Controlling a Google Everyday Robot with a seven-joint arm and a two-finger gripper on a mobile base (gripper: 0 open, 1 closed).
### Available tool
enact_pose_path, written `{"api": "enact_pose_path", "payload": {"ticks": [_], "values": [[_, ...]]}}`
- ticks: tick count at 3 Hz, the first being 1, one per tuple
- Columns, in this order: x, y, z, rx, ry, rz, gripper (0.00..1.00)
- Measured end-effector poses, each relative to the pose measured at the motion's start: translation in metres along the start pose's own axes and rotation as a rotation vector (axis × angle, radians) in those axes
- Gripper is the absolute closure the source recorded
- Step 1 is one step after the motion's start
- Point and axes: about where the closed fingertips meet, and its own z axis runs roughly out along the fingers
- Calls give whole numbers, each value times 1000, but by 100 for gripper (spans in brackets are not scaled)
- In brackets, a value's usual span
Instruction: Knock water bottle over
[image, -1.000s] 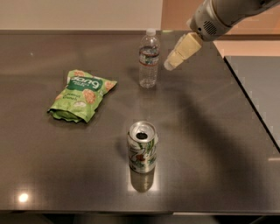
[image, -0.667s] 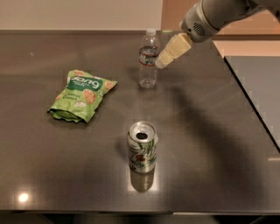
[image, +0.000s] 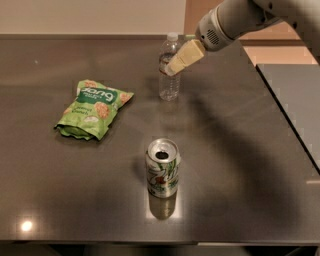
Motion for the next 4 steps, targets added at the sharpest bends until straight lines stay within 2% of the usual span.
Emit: {"api": "enact_pose_path", "payload": {"ticks": [1, 2, 4], "values": [[-3, -3, 13, -13, -22, 29, 0], [-5, -1, 23, -36, -40, 47, 16], [-13, 5, 26, -69, -64, 63, 62]]}}
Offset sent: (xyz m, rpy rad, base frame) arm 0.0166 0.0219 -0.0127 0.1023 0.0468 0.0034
